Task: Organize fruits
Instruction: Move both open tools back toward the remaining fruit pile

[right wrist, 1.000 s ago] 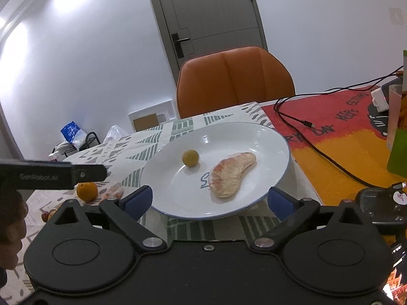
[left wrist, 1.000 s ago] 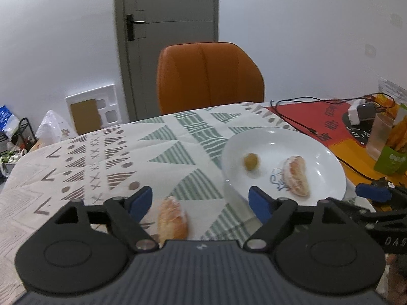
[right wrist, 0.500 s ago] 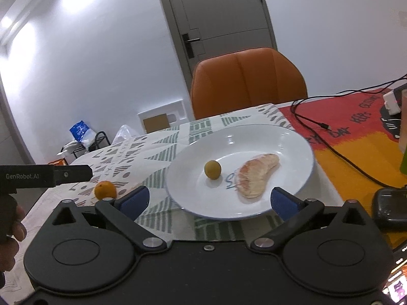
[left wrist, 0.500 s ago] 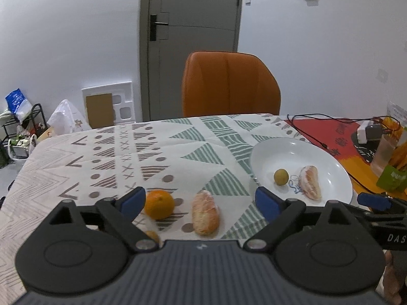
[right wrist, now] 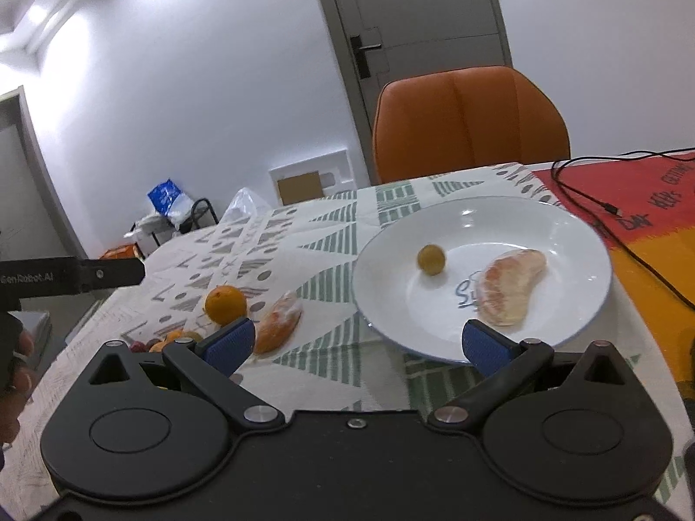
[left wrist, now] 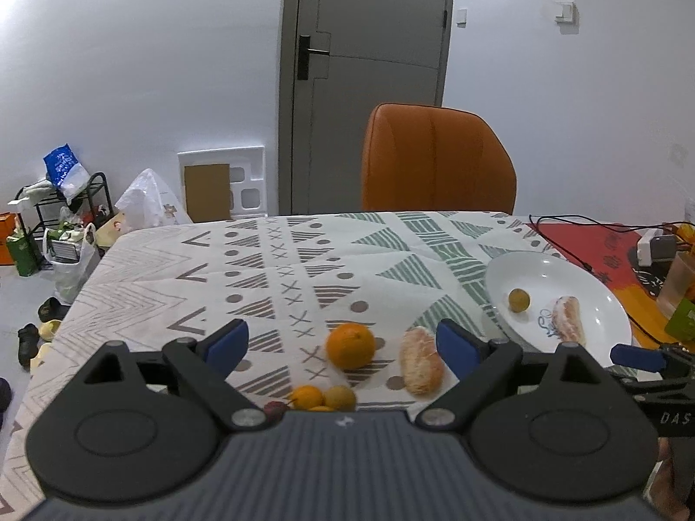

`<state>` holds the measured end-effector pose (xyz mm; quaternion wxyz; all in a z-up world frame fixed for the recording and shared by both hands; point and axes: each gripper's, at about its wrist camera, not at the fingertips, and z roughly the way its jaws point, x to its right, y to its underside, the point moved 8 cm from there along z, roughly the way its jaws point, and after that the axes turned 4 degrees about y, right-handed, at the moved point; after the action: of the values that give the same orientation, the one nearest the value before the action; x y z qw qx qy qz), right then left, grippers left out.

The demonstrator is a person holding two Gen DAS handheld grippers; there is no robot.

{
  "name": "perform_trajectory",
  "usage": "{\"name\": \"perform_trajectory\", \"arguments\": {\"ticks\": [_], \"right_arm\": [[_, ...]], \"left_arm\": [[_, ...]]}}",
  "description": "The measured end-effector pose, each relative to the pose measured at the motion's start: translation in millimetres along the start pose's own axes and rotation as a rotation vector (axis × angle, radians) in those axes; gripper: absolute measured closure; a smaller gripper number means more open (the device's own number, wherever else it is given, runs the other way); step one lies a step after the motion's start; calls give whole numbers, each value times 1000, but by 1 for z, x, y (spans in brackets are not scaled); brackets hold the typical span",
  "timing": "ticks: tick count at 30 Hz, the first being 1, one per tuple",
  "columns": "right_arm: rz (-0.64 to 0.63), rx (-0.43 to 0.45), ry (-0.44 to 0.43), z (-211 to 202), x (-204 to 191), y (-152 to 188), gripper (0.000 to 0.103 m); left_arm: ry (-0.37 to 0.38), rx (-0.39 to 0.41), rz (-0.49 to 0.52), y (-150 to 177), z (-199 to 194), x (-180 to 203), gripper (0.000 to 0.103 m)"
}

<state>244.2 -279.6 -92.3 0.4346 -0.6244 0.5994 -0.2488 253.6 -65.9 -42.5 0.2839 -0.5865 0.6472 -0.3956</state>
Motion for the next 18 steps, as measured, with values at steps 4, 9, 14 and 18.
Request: {"name": "perform_trajectory", "arguments": {"ticks": [4, 9, 14, 18], "right_arm": [[-25, -18, -31, 3, -14, 2, 0], [-56, -32, -47, 8, -30, 3, 0], [-77, -47, -69, 12, -45, 6, 0], [-96, -55, -91, 13, -58, 7, 0]], "left_arm": [[-1, 2, -21, 3, -4, -11, 11], [-6, 2, -33, 7, -8, -24, 11], [-23, -1, -47, 13, -11, -36, 11], [-36, -3, -62, 17, -14, -49, 11]]}}
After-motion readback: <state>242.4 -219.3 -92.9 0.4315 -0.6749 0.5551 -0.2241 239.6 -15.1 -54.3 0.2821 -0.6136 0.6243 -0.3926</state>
